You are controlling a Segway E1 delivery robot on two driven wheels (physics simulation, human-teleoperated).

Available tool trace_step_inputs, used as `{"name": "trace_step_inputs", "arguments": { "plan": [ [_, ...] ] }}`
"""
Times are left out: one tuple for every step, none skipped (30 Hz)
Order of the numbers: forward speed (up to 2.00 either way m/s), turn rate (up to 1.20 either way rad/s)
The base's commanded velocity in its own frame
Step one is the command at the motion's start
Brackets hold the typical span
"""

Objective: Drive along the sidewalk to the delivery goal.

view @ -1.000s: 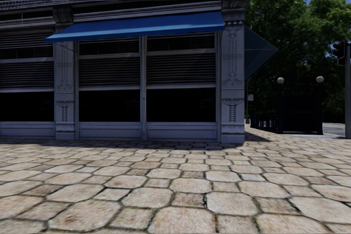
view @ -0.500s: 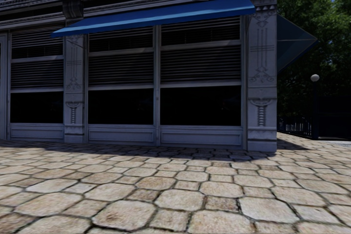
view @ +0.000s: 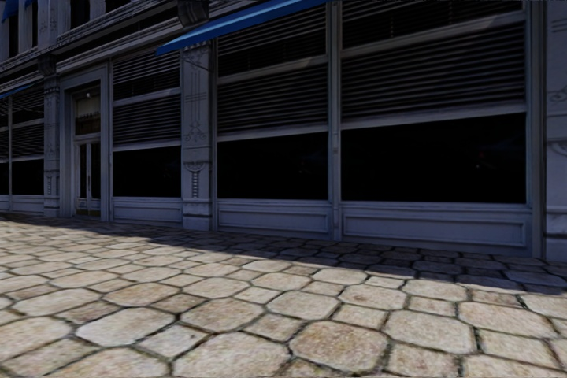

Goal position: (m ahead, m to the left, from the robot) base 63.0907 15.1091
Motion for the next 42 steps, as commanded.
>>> {"name": "trace_step_inputs", "arguments": {
  "plan": [
    [1.54, 0.76],
    [1.54, 0.76],
    [1.54, 0.76],
    [1.54, 0.76],
    [1.54, 0.76],
    [1.54, 0.76],
    [1.54, 0.76],
    [1.54, 0.76],
    [1.54, 0.76],
    [1.54, 0.76],
    [1.54, 0.76],
    [1.54, 0.76],
    [1.54, 0.76],
    [1.54, 0.76],
    [1.54, 0.76],
    [1.54, 0.76],
    [1.54, 0.76],
    [1.54, 0.76],
    [1.54, 0.76],
    [1.55, 0.76],
    [1.71, 0.76],
    [2.0, 0.65],
    [2.0, 0.62],
    [2.0, 0.61],
    [2.0, 0.5],
    [2.0, 0.44],
    [2.0, 0.42],
    [2.0, 0.41],
    [2.0, 0.4],
    [2.0, 0.4],
    [2.0, 0.37],
    [2.0, 0.32],
    [2.0, 0.27],
    [2.0, 0.12],
    [2.0, 0.08],
    [2.0, 0.07],
    [2.0, 0.05],
    [2.0, 0.02],
    [2.0, 0.01],
    [2.0, 0.01],
    [2.0, 0.0],
    [2.0, 0.0]
  ]
}}
